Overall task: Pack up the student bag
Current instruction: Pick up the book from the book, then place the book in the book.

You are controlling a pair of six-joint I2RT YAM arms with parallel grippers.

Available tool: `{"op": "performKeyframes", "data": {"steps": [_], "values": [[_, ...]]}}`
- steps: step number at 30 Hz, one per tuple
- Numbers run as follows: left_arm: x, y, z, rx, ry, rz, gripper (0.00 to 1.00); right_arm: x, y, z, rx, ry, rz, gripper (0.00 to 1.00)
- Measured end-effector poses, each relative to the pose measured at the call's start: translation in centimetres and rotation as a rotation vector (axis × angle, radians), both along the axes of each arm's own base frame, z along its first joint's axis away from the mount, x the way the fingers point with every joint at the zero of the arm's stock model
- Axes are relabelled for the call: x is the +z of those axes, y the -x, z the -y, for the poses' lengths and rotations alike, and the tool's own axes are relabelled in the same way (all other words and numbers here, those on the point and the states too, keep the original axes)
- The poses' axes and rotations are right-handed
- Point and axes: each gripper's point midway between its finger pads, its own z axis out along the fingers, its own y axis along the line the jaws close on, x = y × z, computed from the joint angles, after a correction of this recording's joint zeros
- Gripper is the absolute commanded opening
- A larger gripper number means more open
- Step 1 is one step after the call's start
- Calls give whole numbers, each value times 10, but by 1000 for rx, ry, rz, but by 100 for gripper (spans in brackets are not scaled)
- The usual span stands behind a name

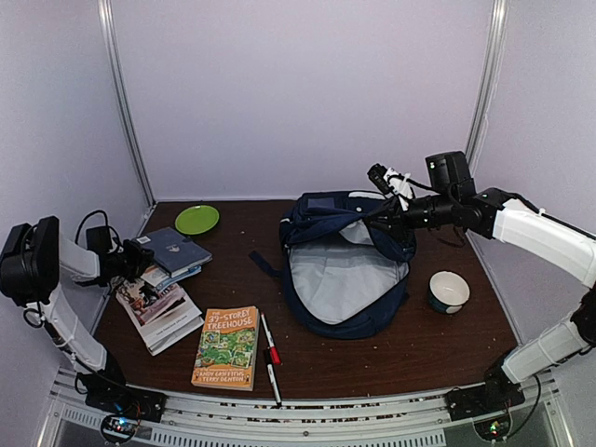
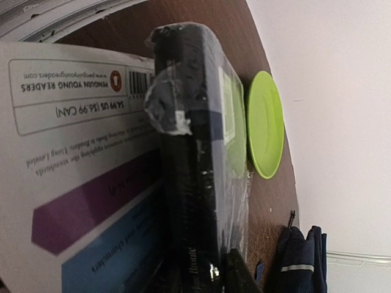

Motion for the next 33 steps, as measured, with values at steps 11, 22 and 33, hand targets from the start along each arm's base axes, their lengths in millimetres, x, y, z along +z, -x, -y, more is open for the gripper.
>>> {"op": "performKeyframes", "data": {"steps": [11,22,33], "values": [[66,34,23,-102,-49,175,0,0,0,0,-1,2,-2,0],[129,65,64,-301,-76,341,0,7,1,3,-12,18,-10,0],[74,118,144,-606,-26,151,0,3,1,5,-19,36,-27,0]]}}
